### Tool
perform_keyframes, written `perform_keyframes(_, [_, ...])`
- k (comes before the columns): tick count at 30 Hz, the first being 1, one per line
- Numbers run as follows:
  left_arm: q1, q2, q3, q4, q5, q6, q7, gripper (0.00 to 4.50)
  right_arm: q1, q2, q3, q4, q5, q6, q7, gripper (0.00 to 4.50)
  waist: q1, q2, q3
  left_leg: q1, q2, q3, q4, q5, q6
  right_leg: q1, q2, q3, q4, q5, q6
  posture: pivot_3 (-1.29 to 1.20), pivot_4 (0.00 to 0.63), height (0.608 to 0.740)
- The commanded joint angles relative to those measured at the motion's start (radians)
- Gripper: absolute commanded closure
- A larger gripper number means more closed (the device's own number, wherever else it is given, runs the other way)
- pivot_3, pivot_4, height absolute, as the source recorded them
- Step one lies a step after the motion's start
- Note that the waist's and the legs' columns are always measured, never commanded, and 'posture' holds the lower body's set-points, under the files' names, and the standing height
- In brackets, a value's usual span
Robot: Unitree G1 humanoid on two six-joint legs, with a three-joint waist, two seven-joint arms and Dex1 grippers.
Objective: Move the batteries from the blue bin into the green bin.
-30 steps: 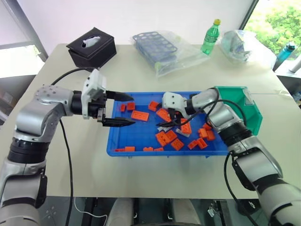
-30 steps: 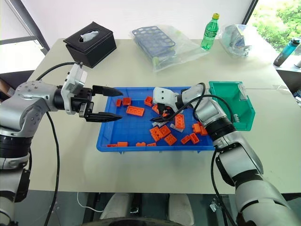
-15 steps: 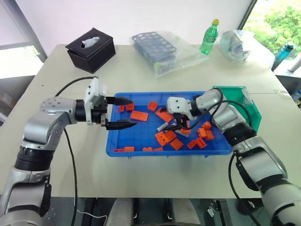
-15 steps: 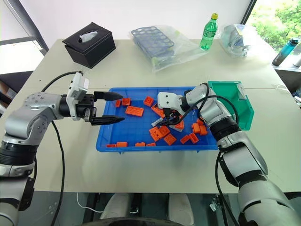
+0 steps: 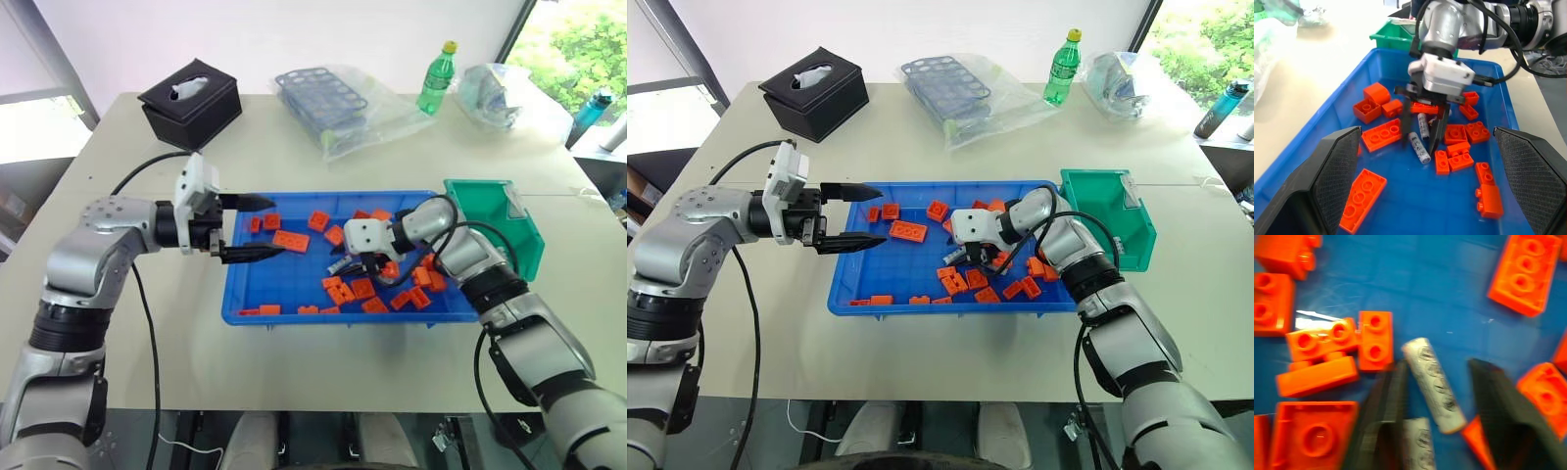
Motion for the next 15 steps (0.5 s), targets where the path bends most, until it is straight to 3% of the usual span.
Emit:
perform_keyframes(1, [-0.018, -0.001, 0.017, -0.008, -0.006, -0.014, -0.001, 0.00, 0.016, 0.001, 0.000, -0.055, 0.011, 0.055, 0.022, 4.47, 0.000, 0.000, 0.000, 0.000, 0.000, 0.000, 0.000, 0.000, 0.000, 0.000, 0.000, 0.000, 0.000, 0.000, 0.000, 0.00, 0.150, 0.730])
perform_keyframes(7, [-0.028, -0.008, 0.009, 0.007, 0.003, -0.020, -0.005, 0.00, 0.059, 0.015, -0.088, -0.239, 0.109, 0.261, -0.016, 4.46, 0.002, 0.000, 0.000, 0.000, 0.000, 0.000, 0.000, 0.000, 0.000, 0.000, 0.000, 0.000, 0.000, 0.000, 0.000, 0.00, 0.150, 0.730])
perform_keyframes(15, [0.007, -0.014, 0.015, -0.019, -0.001, -0.020, 0.004, 0.00, 0.092, 0.012, -0.480, -0.517, 0.266, 0.688, -0.399, 4.46, 0.009, 0.000, 0.000, 0.000, 0.000, 0.000, 0.000, 0.000, 0.000, 0.000, -0.001, 0.000, 0.000, 0.000, 0.000, 0.00, 0.150, 0.730])
